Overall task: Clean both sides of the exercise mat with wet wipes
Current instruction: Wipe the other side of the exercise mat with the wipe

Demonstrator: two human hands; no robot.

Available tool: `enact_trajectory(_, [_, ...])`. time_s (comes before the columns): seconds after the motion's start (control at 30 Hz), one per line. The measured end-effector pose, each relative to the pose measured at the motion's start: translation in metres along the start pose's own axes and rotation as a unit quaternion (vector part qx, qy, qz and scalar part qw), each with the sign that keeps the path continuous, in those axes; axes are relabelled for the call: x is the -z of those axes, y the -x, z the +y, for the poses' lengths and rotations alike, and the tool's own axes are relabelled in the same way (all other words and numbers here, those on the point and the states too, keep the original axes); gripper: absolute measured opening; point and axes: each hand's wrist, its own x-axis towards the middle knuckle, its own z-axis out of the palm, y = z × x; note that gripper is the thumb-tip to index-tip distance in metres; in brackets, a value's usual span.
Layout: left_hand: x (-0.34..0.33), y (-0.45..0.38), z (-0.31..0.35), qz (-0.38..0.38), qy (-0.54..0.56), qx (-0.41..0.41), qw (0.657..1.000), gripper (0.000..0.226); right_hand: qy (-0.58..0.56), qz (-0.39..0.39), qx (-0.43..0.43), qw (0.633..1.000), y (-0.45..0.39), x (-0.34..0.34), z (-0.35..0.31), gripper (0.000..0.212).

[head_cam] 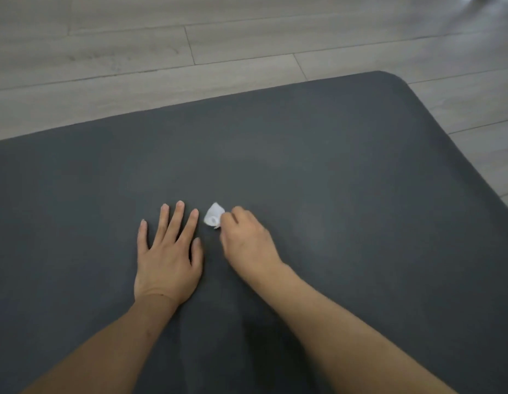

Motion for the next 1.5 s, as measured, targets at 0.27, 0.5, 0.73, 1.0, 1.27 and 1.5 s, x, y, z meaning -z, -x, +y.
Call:
enact_trajectory(0.27, [-0.002, 0.0, 0.0, 0.006, -0.002, 0.0, 1.0, 0.062, 0.107, 0.092, -0.309, 0.94, -0.006, 0.052, 0.107, 0.016])
enact_trajectory(0.5, [-0.003, 0.0, -0.001, 0.013, 0.006, -0.001, 1.0, 0.062, 0.051, -0.015, -0.038, 0.998, 0.024, 0.027, 0.034, 0.015])
enact_trajectory(0.73, [-0.004, -0.001, 0.0, 0.017, 0.007, 0.003, 1.0, 0.061, 0.09, 0.099, -0.291, 0.947, 0.007, 0.044, 0.073, 0.01])
enact_trajectory(1.0, [-0.005, -0.002, 0.0, 0.014, -0.005, 0.022, 1.0, 0.06, 0.086, 0.022, -0.121, 0.989, 0.008, 0.041, 0.073, 0.008])
enact_trajectory(1.27, [-0.005, -0.002, -0.002, 0.013, -0.002, 0.026, 1.0, 0.061, 0.047, 0.013, -0.131, 0.99, 0.024, 0.021, 0.0, 0.016])
enact_trajectory(1.5, [-0.005, -0.002, -0.002, 0.015, 0.003, 0.024, 1.0, 0.061, 0.127, 0.025, -0.19, 0.973, 0.02, 0.069, 0.107, 0.012])
